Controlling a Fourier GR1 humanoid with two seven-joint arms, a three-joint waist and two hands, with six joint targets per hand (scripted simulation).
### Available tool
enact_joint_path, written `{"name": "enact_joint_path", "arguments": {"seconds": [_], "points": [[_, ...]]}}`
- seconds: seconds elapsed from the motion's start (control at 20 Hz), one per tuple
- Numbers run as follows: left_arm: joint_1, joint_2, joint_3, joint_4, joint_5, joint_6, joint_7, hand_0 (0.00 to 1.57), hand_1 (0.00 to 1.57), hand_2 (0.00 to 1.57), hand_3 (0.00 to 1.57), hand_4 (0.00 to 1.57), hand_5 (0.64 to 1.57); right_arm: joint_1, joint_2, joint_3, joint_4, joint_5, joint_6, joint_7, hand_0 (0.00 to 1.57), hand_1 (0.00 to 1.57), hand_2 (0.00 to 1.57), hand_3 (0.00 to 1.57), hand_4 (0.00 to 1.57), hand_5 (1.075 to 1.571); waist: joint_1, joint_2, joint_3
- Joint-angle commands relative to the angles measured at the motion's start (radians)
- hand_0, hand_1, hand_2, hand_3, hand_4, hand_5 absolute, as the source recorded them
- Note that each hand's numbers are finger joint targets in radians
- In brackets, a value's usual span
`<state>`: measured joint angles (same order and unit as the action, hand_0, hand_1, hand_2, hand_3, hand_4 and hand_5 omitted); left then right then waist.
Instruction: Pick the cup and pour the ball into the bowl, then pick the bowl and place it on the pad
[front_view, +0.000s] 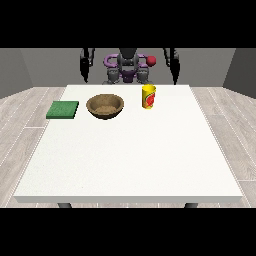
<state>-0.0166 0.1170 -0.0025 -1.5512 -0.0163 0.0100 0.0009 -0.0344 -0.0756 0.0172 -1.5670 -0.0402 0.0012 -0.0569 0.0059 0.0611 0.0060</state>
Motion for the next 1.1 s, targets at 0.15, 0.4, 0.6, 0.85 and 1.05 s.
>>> {"name": "enact_joint_path", "arguments": {"seconds": [0.15, 0.4, 0.6, 0.85, 1.05], "points": [[-0.011, 0.03, 0.005, -0.091, 0.013, -0.012, 0.066, 0.0, 0.0, 0.0, 0.0, 0.0, 1.557, 0.0, -0.037, -0.011, -0.083, -0.003, -0.001, 0.08, 0.0, 0.0, 0.0, 0.0, 0.0, 1.569, -0.012, -0.241, -0.0065], [-0.037, -0.074, 0.005, -0.223, 0.096, 0.062, 0.202, 0.0, 0.0, 0.0, 0.0, 0.0, 1.557, 0.06, -0.17, -0.172, -0.07, -0.182, 0.138, 0.156, 0.0, 0.0, 0.0, 0.0, 0.0, 1.57, -0.019, -0.303, -0.0051], [0.001, 0.0, 0.103, -0.237, 0.177, -0.024, 0.129, 0.0, 0.0, 0.0, 0.0, 0.0, 1.548, 0.039, -0.216, -0.255, -0.112, -0.261, 0.197, 0.153, 0.0, 0.0, 0.0, 0.0, 0.0, 1.571, -0.018, -0.209, -0.0061], [-0.069, 0.025, 0.16, -0.172, 0.207, -0.065, 0.047, 0.0, 0.0, 0.0, 0.0, 0.0, 1.542, 0.078, -0.14, -0.211, -0.079, -0.182, 0.209, -0.011, 0.0, 0.0, 0.0, 0.0, 0.0, 1.57, -0.044, -0.104, -0.006], [-0.115, 0.029, 0.169, -0.081, 0.174, -0.078, -0.075, 0.0, 0.0, 0.0, 0.0, 0.0, 1.528, -0.022, -0.156, -0.242, -0.033, -0.207, 0.204, 0.007, 0.0, 0.0, 0.0, 0.0, 0.0, 1.57, -0.03, -0.033, -0.0061]]}}
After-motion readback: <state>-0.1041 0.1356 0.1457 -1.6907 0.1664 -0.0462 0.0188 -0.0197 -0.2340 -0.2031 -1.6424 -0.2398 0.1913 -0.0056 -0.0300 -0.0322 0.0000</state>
